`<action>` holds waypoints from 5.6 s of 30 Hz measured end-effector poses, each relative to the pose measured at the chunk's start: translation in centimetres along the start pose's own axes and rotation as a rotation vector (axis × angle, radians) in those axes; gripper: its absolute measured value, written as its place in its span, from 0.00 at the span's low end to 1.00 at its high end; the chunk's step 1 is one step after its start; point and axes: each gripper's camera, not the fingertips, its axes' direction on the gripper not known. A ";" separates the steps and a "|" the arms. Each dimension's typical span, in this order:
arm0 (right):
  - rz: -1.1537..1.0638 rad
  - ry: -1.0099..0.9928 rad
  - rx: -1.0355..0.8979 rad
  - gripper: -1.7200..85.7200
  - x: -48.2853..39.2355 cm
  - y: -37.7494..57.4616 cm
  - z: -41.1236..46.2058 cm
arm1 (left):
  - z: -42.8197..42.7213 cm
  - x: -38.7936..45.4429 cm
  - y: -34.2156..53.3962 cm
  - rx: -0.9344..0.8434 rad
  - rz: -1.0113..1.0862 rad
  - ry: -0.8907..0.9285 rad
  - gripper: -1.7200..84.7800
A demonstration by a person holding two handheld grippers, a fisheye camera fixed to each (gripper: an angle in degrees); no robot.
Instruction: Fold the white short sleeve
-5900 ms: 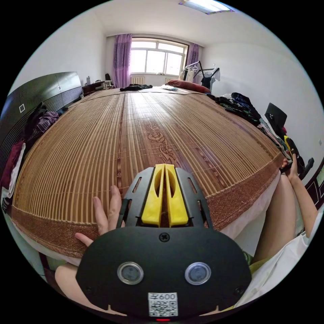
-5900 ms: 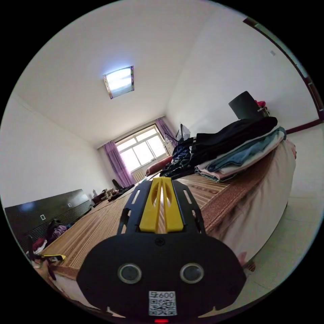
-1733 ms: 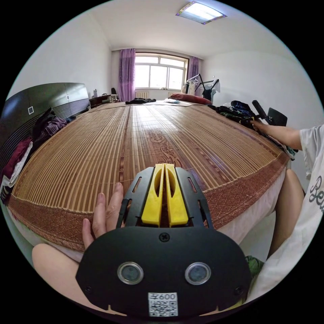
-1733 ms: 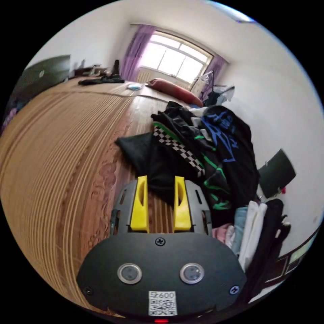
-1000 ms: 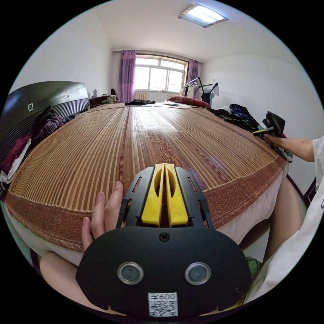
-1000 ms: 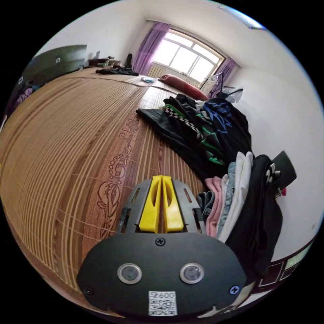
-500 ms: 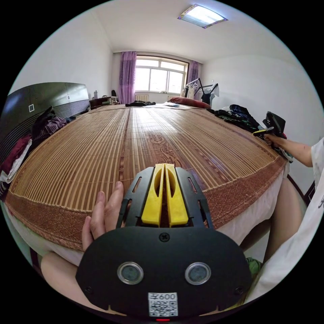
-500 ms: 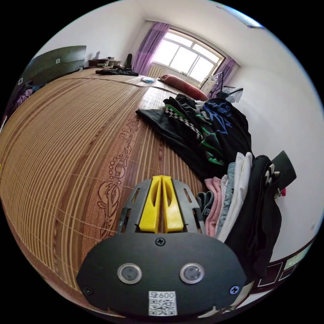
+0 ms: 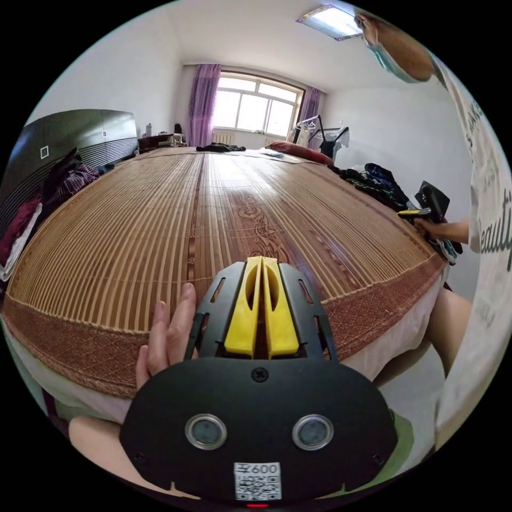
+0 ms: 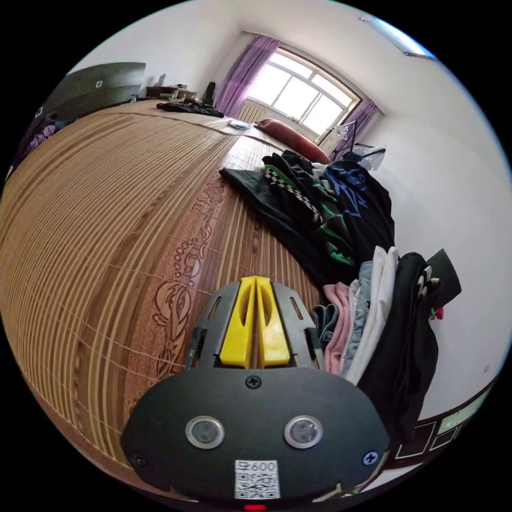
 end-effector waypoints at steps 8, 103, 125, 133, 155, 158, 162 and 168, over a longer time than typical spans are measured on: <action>0.149 0.100 -0.222 0.01 -3.6 -12.0 -5.0 | 13.9 5.0 -12.7 -0.484 -0.294 -0.084 0.03; 0.144 -0.883 0.652 0.05 -32.8 49.7 -9.9 | -14.2 27.3 26.2 0.218 0.411 0.348 0.06; 0.365 -0.978 0.792 0.01 -22.0 63.5 -13.0 | -26.2 23.6 31.5 0.174 0.304 0.256 0.20; 0.435 -0.907 0.897 0.01 -15.4 63.5 -18.1 | -11.9 37.3 33.2 -0.168 0.337 0.458 0.31; 0.019 -1.211 1.136 0.01 -8.9 59.1 -32.6 | -36.5 33.9 19.4 0.943 -0.192 -0.113 0.03; -0.093 -1.213 1.280 0.01 -9.2 59.0 -36.3 | -42.7 38.1 11.8 1.132 -0.041 -0.142 0.03; 0.013 -1.032 1.349 0.01 -7.3 57.3 -36.8 | -40.8 50.2 -1.1 1.116 0.203 -0.243 0.03; 0.376 -1.057 1.111 0.01 1.5 48.9 -26.4 | -15.0 60.8 -21.0 0.487 0.398 0.051 0.04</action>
